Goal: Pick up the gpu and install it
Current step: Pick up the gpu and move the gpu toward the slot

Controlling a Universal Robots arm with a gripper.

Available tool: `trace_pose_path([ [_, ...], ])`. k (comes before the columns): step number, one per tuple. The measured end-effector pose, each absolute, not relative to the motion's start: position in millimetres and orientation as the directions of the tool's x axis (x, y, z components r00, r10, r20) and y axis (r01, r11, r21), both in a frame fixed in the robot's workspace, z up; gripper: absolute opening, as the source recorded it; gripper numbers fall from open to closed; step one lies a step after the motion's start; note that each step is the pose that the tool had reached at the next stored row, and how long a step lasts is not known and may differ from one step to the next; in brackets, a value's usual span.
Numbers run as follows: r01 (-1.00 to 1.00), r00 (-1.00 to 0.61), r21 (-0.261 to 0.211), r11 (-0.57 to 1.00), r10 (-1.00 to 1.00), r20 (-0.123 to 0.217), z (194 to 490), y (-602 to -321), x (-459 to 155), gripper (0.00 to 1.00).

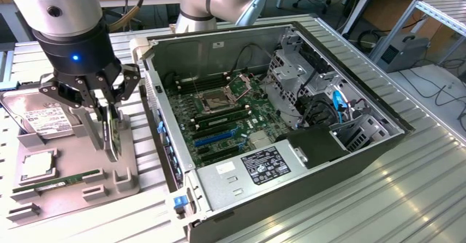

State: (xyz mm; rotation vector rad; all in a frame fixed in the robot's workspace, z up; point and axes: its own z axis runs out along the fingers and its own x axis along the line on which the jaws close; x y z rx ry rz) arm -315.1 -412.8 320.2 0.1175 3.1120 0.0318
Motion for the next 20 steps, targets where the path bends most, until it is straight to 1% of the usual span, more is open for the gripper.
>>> trace_pose_path([
  [20, 0.075, -0.997, 0.021, 0.997, 0.076, -0.026, 325.0, -412.8, -315.1, 0.27],
])
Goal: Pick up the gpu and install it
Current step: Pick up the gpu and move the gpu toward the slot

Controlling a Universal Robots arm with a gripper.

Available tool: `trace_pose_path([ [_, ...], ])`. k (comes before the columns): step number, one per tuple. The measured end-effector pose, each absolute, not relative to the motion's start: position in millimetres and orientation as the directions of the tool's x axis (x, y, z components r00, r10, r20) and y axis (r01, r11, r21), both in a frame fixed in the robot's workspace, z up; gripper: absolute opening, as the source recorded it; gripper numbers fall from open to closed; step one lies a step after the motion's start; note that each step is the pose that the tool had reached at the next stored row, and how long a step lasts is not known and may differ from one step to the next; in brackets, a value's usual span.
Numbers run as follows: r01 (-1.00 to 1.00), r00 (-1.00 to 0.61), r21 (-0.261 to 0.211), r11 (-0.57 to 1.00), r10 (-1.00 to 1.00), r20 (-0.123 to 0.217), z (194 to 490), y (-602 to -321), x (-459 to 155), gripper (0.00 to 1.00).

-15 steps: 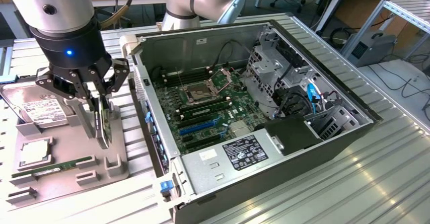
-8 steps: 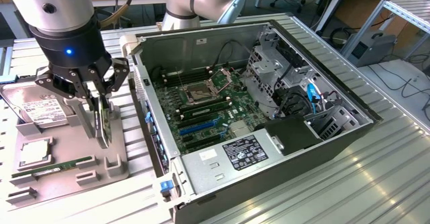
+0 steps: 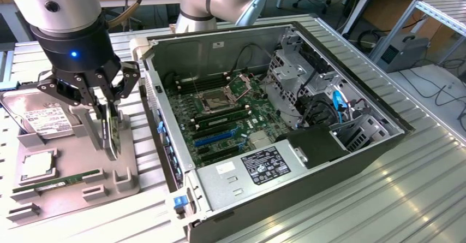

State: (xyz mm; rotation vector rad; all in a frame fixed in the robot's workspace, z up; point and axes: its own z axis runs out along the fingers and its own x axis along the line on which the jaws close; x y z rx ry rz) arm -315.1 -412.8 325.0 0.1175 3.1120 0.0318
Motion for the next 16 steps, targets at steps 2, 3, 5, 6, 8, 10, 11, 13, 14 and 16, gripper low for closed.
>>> trace_pose_path([
  [2, 0.075, -0.997, 0.021, 0.997, 0.076, -0.026, 325.3, -412.8, -315.1, 0.27],
  [3, 0.075, -0.997, 0.021, 0.997, 0.076, -0.026, 325.6, -412.8, -315.1, 0.27],
  [5, 0.075, -0.997, 0.021, 0.997, 0.076, -0.026, 326.0, -412.8, -315.1, 0.27],
  [6, 0.075, -0.997, 0.021, 0.997, 0.076, -0.026, 326.2, -412.8, -315.1, 0.27],
  [8, 0.075, -0.997, 0.021, 0.997, 0.076, -0.026, 326.5, -412.8, -315.1, 0.27],
  [10, 0.075, -0.997, 0.021, 0.997, 0.076, -0.026, 327.1, -412.8, -315.1, 0.27],
  [11, 0.075, -0.997, 0.021, 0.997, 0.076, -0.026, 327.7, -412.8, -315.1, 0.27],
  [13, 0.075, -0.997, 0.021, 0.997, 0.076, -0.026, 328.0, -412.8, -315.1, 0.27],
  [14, 0.075, -0.997, 0.021, 0.997, 0.076, -0.026, 328.3, -412.8, -315.1, 0.27],
  [16, 0.075, -0.997, 0.021, 0.997, 0.076, -0.026, 328.7, -412.8, -315.1, 0.27],
])
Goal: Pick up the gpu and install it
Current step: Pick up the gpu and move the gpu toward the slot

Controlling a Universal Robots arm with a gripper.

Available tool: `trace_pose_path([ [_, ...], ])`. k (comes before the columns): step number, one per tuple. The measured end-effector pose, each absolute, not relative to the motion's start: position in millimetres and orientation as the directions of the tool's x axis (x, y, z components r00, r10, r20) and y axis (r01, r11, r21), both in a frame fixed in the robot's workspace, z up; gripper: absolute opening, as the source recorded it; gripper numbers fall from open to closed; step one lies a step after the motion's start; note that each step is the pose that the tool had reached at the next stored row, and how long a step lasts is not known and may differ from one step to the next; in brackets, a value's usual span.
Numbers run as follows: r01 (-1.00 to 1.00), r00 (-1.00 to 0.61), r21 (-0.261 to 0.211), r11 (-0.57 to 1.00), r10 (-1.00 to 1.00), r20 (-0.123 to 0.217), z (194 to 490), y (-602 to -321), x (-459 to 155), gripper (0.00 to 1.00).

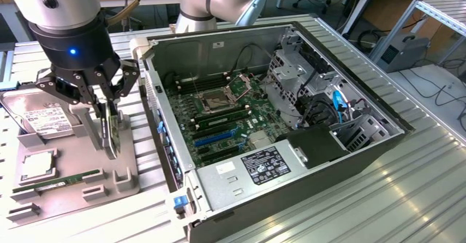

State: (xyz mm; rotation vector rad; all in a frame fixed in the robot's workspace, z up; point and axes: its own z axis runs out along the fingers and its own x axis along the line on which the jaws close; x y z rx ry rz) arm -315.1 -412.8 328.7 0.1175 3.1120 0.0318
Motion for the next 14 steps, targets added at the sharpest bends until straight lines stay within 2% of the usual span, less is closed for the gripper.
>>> trace_pose_path([
  [14, 0.075, -0.997, 0.021, 0.997, 0.076, -0.026, 331.4, -412.8, -315.1, 0.27],
])
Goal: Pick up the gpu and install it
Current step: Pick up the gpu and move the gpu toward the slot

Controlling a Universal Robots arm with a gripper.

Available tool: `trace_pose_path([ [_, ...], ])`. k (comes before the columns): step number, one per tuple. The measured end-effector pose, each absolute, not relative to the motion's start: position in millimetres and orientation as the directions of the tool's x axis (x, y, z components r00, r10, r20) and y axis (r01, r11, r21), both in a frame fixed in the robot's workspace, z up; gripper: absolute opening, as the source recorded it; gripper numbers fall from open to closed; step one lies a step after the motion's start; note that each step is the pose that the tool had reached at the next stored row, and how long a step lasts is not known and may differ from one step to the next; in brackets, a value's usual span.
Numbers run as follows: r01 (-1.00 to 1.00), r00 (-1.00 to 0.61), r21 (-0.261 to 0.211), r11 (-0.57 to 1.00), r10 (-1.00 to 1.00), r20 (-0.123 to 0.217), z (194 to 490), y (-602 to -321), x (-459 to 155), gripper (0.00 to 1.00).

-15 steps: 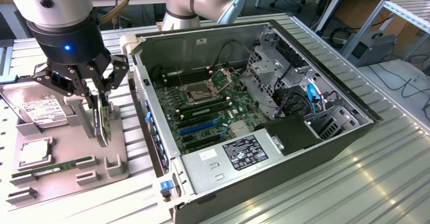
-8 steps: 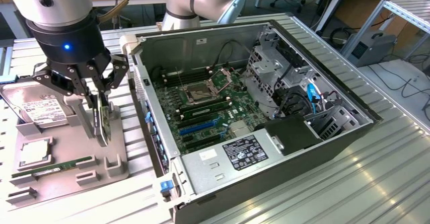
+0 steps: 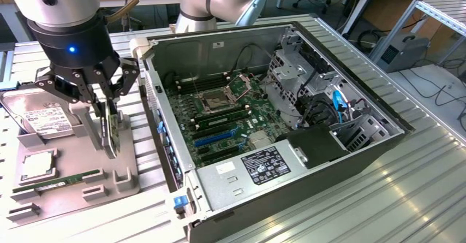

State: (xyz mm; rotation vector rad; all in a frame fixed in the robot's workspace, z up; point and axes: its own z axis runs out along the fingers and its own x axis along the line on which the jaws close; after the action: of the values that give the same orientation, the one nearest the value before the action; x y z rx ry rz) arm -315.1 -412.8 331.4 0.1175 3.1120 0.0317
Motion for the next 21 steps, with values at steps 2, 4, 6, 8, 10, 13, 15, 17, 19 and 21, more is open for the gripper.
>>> trace_pose_path([
  [2, 0.075, -0.997, 0.021, 0.997, 0.076, -0.026, 331.8, -412.8, -315.1, 0.27],
  [4, 0.075, -0.997, 0.021, 0.997, 0.076, -0.026, 332.4, -412.8, -315.1, 0.27],
  [6, 0.075, -0.997, 0.021, 0.997, 0.076, -0.026, 333.2, -412.8, -315.1, 0.27],
  [8, 0.075, -0.997, 0.021, 0.997, 0.076, -0.026, 334.0, -412.8, -315.1, 0.27],
  [10, 0.075, -0.997, 0.021, 0.997, 0.076, -0.026, 334.8, -412.8, -315.1, 0.27],
  [13, 0.075, -0.997, 0.022, 0.997, 0.076, -0.026, 335.7, -412.8, -315.1, 0.27],
  [15, 0.075, -0.997, 0.021, 0.997, 0.076, -0.026, 336.5, -412.8, -315.1, 0.27],
  [17, 0.075, -0.997, 0.021, 0.997, 0.076, -0.026, 337.2, -412.8, -315.1, 0.27],
  [19, 0.075, -0.997, 0.021, 0.997, 0.076, -0.026, 337.8, -412.8, -315.1, 0.27],
  [21, 0.075, -0.997, 0.021, 0.997, 0.076, -0.026, 338.5, -412.8, -315.1, 0.27],
])
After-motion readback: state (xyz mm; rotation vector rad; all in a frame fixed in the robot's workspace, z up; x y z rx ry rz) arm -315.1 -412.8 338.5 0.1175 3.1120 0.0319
